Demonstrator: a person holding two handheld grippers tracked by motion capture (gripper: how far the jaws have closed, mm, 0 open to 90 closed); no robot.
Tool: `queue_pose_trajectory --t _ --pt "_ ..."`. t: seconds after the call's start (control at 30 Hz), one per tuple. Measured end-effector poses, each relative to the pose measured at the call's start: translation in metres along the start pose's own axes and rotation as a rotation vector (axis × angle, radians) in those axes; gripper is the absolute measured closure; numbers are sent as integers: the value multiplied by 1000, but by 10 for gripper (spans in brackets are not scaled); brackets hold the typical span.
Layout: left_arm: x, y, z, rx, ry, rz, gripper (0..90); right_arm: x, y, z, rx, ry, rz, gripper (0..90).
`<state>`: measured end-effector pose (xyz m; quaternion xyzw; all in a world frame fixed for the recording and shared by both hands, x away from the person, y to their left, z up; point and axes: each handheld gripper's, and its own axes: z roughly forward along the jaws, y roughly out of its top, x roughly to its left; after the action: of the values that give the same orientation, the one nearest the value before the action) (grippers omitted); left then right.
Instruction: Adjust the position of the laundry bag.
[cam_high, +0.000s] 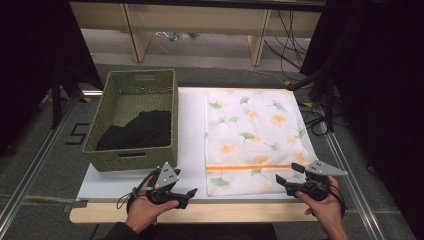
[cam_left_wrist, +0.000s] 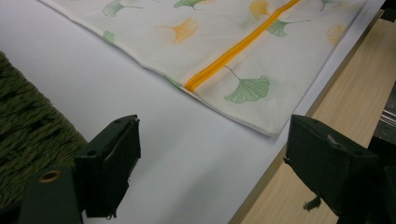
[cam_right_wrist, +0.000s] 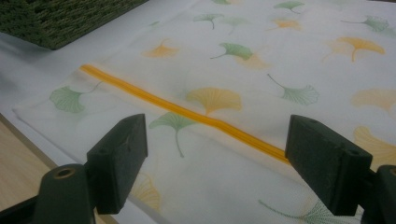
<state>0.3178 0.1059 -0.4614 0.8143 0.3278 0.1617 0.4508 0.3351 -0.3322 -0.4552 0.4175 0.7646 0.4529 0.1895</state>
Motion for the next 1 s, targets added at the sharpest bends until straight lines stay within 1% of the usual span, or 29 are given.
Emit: queue_pose_trajectory --t 0.03,0.07,0.1,0.13,0.2,0.23,0.27,0.3,0.33,0.37,0.4,0.43,0.47,0.5,0.53,0.57,0.6,0.63,0.67,0.7,0.73,0.77,0.8,0.83,0.87,0.9,0.93,0.97,1.0 --pt "0 0 1 -4 -5 0 176 0 0 0 -3 -1 -6 222" --pt "0 0 0 3 -1 -1 177 0 0 0 3 3 0 220" --pt "0 0 1 -5 -3 -1 182 -1 0 0 8 2 1 220" --pt "0 0 1 6 -2 5 187 -2 0 0 -4 -25 -27 220" --pt "0 0 1 5 -13 2 189 -2 0 1 10 -16 -25 219" --pt "1 1 1 12 -16 24 191 -2 -1 1 6 2 -8 218" --pt "2 1 0 22 -10 32 193 -2 -1 1 8 5 -7 218" --pt "1 1 2 8 -14 17 194 -1 -1 0 11 -29 2 216" --pt "2 1 3 7 -13 27 195 -4 -1 2 2 -9 -17 213" --pt "1 1 4 0 -21 -5 196 -4 -1 2 5 -20 -39 212" --pt "0 3 3 4 -16 -4 197 -3 -2 3 15 1 -11 212" --pt "2 3 5 -11 -24 15 197 -3 -2 3 14 -13 -7 211" --pt "2 4 6 -4 -30 8 196 -3 -2 3 16 -10 -8 210" --pt "2 4 7 -1 -25 19 196 -3 -2 3 14 -13 -9 211" --pt "2 4 7 14 -28 15 197 -4 -2 3 13 -7 -13 210" --pt "2 4 9 10 -31 20 197 -5 -2 2 3 -40 -37 209" --pt "1 5 11 6 -30 13 198 -5 -2 2 5 -49 -46 207" --pt "2 7 13 15 -27 30 199 -6 -2 2 4 -49 -46 205" --pt "1 8 16 7 -35 30 200 -6 -2 2 3 -50 -45 205" --pt "1 8 16 7 -35 30 200 -6 -2 1 -1 -50 -43 205" --pt "-2 11 26 -10 -48 17 200 -5 -1 1 1 -46 -37 206" --pt "-2 12 29 -4 -53 29 197 -3 -2 2 1 -37 -14 205" --pt "-2 12 29 -4 -53 29 190 -3 -2 2 11 -38 -12 206" --pt "-5 14 37 17 -64 29 182 -2 -2 2 20 -34 -5 206" --pt "-7 14 43 8 -74 4 176 -1 -2 1 21 -34 -4 206" --pt "-6 15 46 28 -81 24 179 -4 -2 1 5 -55 -56 206" --pt "-7 16 50 50 -115 20 201 -4 -2 0 6 -50 -48 206" --pt "-7 16 53 73 -125 33 213 -4 -2 -1 7 -49 -46 206" --pt "-8 16 58 80 -118 32 207 -3 -2 -1 3 -49 -32 206"
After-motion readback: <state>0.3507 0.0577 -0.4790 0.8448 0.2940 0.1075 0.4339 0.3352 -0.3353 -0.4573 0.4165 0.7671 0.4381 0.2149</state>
